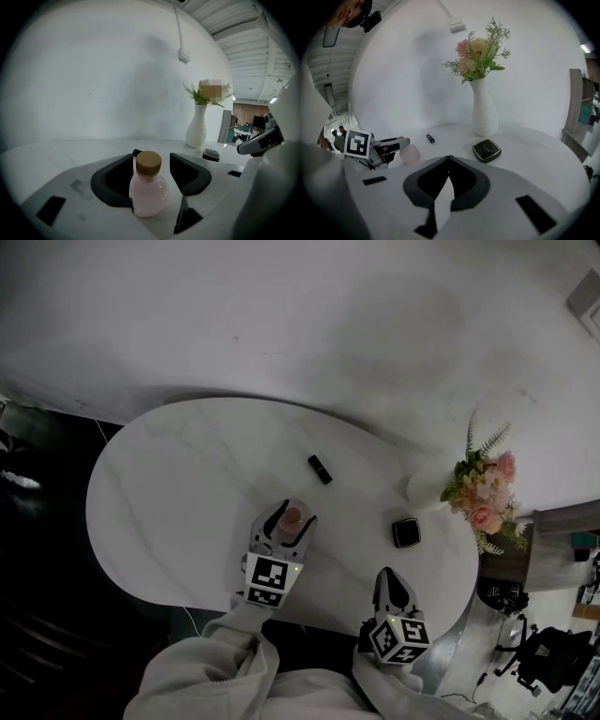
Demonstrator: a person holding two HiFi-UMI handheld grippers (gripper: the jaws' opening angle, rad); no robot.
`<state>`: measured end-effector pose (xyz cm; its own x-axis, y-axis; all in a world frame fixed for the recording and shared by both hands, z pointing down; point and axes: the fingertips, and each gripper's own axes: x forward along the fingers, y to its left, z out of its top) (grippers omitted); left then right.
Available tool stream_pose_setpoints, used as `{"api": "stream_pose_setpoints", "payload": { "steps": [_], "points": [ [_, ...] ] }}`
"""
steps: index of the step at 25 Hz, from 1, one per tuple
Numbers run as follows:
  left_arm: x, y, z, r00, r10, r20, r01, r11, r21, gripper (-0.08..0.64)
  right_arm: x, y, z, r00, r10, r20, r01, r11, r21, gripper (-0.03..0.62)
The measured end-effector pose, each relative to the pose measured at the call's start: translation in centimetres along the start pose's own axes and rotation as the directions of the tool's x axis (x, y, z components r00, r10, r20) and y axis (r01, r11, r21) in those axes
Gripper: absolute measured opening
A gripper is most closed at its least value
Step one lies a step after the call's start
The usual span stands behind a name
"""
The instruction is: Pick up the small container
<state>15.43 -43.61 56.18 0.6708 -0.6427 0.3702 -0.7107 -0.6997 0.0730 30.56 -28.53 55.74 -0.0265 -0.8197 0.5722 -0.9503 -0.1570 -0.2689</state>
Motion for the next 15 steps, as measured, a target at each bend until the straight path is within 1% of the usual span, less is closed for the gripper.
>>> {"api": "stream_pose_setpoints", "payload": {
  "steps": [8,9,10,11,15],
  "points": [
    [1.1,0.6,0.1,0.999,0.052,0.008,-0.052,0.998,0.027,0.224,1.1,-0.9,0.4,1.000,0.001,-0.015,-0.001,1.000,0.006,0.049],
    [1.1,0.7,0.1,0.998,0.064,0.012,-0.065,0.997,0.033,0.202,1.2,-1.0,0.4,1.000,0.003,-0.018,-0.003,1.000,0.005,0.049],
    [1.1,0.8,0.1,0.997,0.077,0.015,-0.077,0.996,0.039,0.155,1.3,-0.9,0.4,1.000,0.006,-0.021,-0.006,1.000,0.004,0.049],
    [1.1,0.9,0.1,0.996,0.086,0.017,-0.087,0.995,0.043,0.123,1.4,-0.9,0.3,1.000,0.010,-0.024,-0.010,1.000,0.004,0.049],
    [1.1,0.9,0.0,0.996,0.092,0.017,-0.092,0.995,0.049,0.121,1.7,-0.8,0.3,0.999,0.019,-0.030,-0.019,1.000,0.000,0.049]
  ]
}}
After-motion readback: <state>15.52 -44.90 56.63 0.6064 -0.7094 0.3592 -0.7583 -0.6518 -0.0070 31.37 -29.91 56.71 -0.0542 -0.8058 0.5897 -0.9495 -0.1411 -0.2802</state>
